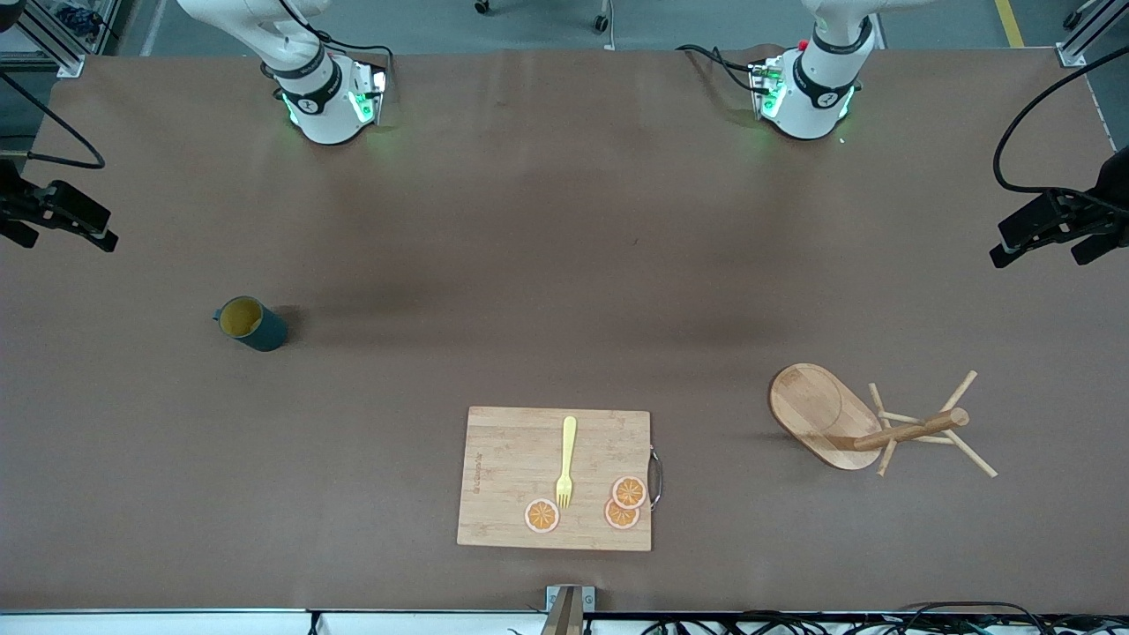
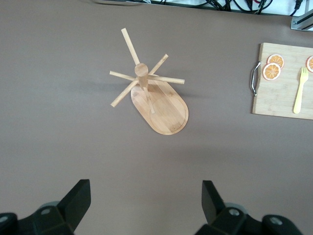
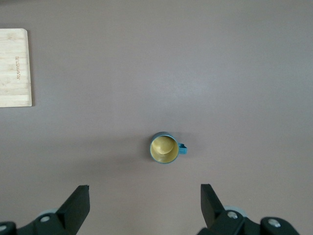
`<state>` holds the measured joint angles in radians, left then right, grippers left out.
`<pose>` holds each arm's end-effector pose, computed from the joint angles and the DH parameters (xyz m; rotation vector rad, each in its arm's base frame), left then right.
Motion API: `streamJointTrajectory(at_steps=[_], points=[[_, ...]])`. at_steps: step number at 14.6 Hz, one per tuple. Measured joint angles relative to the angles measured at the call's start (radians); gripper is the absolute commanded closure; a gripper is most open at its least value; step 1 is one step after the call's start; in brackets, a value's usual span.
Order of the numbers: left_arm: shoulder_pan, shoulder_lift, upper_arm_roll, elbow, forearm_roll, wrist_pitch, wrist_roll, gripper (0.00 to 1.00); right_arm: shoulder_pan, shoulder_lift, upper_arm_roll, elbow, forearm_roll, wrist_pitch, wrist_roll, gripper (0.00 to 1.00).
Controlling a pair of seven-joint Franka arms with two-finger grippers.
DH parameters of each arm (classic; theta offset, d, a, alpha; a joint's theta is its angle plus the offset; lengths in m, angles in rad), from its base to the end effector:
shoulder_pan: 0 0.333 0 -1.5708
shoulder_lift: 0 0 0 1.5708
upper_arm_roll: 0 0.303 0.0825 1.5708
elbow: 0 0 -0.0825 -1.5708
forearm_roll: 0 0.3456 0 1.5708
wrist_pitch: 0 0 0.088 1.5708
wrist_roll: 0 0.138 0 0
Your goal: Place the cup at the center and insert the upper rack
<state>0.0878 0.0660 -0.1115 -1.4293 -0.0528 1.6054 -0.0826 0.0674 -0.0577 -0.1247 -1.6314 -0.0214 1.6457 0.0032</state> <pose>0.5429 -0.0178 0.6112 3.0700 0.0898 0.1648 0.5074 -0.0337 0.5902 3.1221 -0.0932 0.1112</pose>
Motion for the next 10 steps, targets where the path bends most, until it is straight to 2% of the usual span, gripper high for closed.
streamJointTrajectory(at_steps=[10], points=[[0.0, 0.0, 0.0, 0.0, 0.0, 0.0, 0.0, 0.0, 0.006, 0.029, 0.001, -0.007, 0.0, -0.013, -0.002, 0.0]])
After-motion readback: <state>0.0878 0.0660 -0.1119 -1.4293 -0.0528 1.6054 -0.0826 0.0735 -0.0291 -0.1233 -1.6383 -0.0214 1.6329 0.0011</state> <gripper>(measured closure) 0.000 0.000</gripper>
